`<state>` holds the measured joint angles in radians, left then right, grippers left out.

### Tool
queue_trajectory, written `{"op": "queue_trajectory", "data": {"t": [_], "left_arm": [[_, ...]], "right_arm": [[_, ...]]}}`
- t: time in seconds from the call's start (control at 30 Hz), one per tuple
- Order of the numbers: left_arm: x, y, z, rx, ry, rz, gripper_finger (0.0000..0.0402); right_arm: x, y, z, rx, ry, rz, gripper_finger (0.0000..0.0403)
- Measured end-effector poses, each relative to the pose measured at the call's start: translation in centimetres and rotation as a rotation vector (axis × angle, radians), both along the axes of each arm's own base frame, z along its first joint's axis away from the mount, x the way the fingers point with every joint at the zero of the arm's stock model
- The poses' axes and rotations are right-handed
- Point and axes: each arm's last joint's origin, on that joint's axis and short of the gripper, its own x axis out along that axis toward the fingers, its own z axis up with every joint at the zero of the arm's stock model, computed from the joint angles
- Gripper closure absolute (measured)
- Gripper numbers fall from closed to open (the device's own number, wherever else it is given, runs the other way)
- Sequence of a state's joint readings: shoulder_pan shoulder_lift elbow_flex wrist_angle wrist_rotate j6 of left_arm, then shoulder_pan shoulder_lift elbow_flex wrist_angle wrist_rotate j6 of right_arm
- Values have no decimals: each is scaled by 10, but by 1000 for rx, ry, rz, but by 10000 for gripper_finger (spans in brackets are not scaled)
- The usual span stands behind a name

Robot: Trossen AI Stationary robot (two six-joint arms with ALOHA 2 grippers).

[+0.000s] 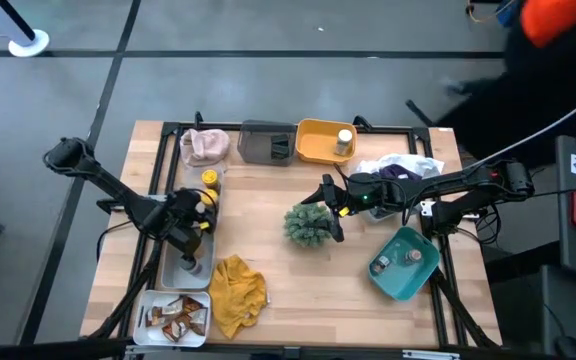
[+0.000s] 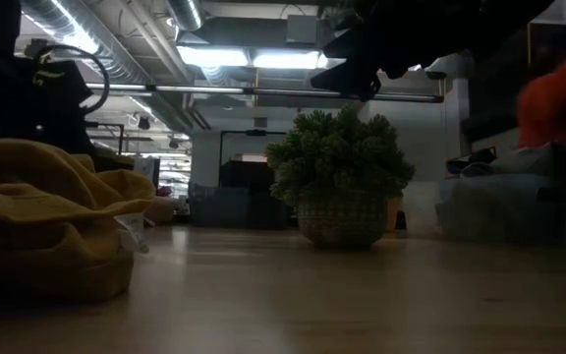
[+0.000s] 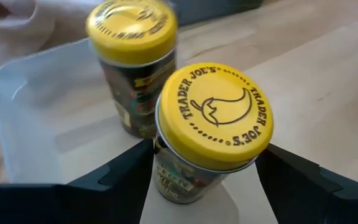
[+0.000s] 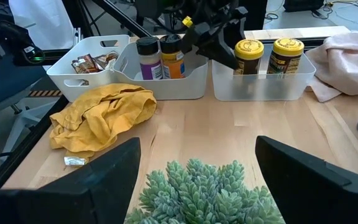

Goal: Sort spices by type
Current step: Put the yellow spice bottle into the transparent bin, then return to Home position

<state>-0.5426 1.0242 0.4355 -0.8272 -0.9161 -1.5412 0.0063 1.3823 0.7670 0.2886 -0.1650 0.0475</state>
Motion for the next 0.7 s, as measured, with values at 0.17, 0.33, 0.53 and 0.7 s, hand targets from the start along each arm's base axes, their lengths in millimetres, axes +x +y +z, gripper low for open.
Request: {"op": "queue_trajectory", "data": {"t": [0.17,0.33,0.53,0.7], "left_arm": [[3,-2,11,26,20,-65,139],[1,-1,17,-6,45,-118,139],[-7,1,21,-98,66,-151,139],[-15,5,27,-137,49,-161,139]], "right_arm": [[0,0,0,0,0,0,86],[0,0,0,0,0,0,86],[0,0,0,0,0,0,86],[0,0,0,0,0,0,86]]}}
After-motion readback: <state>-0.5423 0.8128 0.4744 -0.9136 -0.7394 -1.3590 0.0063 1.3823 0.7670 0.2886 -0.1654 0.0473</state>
